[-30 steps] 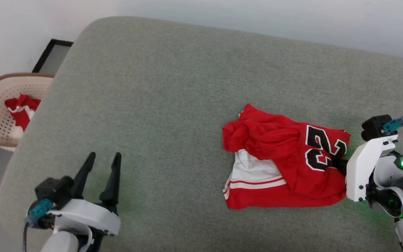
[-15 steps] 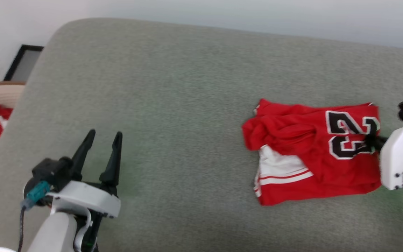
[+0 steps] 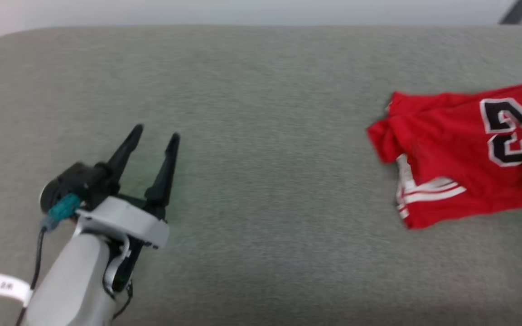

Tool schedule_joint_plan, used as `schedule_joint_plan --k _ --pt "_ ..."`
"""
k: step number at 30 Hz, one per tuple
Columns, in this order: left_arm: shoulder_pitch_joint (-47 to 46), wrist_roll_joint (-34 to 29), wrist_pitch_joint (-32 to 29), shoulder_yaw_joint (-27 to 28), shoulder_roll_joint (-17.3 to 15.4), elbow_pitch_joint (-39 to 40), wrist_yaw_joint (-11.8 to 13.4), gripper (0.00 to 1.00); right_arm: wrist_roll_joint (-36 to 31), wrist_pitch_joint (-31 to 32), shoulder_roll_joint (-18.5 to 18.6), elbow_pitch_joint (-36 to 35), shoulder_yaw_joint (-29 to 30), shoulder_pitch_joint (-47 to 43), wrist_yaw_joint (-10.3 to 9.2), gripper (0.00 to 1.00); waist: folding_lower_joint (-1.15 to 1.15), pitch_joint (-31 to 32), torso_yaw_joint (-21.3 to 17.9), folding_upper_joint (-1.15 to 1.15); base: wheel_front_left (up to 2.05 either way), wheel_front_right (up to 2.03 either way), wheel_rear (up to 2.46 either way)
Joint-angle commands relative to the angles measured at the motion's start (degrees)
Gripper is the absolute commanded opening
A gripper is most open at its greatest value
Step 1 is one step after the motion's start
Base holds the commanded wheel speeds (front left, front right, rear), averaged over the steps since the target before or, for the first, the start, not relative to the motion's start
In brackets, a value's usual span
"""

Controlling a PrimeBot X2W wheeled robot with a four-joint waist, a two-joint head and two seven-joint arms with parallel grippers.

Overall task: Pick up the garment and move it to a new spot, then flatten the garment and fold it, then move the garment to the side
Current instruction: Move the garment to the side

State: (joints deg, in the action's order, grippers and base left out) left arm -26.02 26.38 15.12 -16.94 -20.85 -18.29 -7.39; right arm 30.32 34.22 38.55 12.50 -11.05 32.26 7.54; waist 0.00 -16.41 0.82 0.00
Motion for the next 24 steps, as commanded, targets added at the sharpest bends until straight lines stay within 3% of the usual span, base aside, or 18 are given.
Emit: schedule_joint_plan --k 1,12,19,24 --pt "-0.9 -0.1 0.0 -0.4 -0.3 -0.2 -0.1 1.00 0.3 -0.9 0.5 0.3 -0.1 1.0 -0.12 0.00 0.00 -2.5 -4.0 0.00 0.00 0.00 0.00" --pt "-8.6 1.5 0.0 -6.9 -2.8 -1.9 -0.1 1.00 -0.1 -12.3 5.5 10.7 -5.7 9.6 -0.12 0.00 0.00 -6.8 -11.9 0.00 0.00 0.00 0.00" --pt "-12.1 2.1 0.0 -9.9 -3.7 -2.5 -0.1 1.00 -2.1 -19.6 7.5 19.1 -9.2 15.6 -0.12 0.00 0.00 -9.4 -14.6 0.00 0.00 0.00 0.00" --pt "-13.8 2.5 0.0 -11.5 -4.1 -3.0 -0.1 1.00 -4.1 -23.9 6.7 25.2 -11.4 19.4 -0.12 0.00 0.00 -10.9 -15.3 0.00 0.00 0.00 0.00"
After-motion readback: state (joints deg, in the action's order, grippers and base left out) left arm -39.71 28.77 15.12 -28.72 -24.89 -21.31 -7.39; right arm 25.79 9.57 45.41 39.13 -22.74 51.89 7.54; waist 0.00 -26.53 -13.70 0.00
